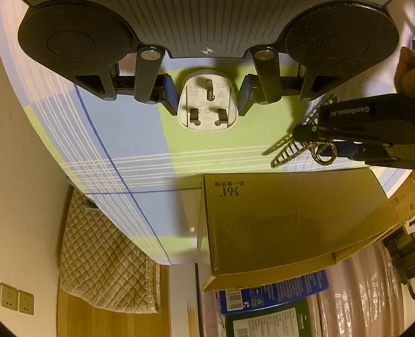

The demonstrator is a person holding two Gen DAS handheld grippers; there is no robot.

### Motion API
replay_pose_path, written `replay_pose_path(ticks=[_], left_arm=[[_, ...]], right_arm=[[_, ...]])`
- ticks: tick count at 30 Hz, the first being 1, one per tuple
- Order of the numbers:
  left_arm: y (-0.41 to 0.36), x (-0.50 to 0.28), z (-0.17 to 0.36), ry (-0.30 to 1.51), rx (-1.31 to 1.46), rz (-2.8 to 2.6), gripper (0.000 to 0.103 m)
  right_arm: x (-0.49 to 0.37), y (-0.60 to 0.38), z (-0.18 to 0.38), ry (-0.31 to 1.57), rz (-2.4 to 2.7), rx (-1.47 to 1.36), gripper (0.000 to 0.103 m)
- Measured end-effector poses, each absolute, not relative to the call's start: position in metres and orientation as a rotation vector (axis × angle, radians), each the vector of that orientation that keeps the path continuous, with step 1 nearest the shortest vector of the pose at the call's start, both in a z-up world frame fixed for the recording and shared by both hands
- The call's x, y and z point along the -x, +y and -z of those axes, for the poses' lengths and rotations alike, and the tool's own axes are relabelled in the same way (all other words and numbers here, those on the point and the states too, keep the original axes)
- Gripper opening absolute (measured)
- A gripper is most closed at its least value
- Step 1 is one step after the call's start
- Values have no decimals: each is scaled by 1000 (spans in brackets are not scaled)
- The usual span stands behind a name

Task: Organize rigid objects
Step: 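Grasp the white plug adapter with the right tool while the left tool grasps the braided cable, then lift the plug adapter and braided cable off the table with both tools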

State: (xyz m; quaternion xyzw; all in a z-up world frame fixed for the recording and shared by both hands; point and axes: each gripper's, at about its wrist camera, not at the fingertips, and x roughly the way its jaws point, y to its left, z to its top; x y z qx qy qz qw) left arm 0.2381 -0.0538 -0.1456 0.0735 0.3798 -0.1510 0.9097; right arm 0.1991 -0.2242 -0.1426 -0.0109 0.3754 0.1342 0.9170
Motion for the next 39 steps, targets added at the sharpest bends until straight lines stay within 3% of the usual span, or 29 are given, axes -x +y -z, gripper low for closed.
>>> replay_pose_path(ticks=[11,39], left_arm=[[-37,-213,139,808,-62,270,36],[-15,-169,108,782,8,216,36]], right_arm=[[-203,-209,150,749,-261,108,50],[-170,-201,119,693,-270,78,45]])
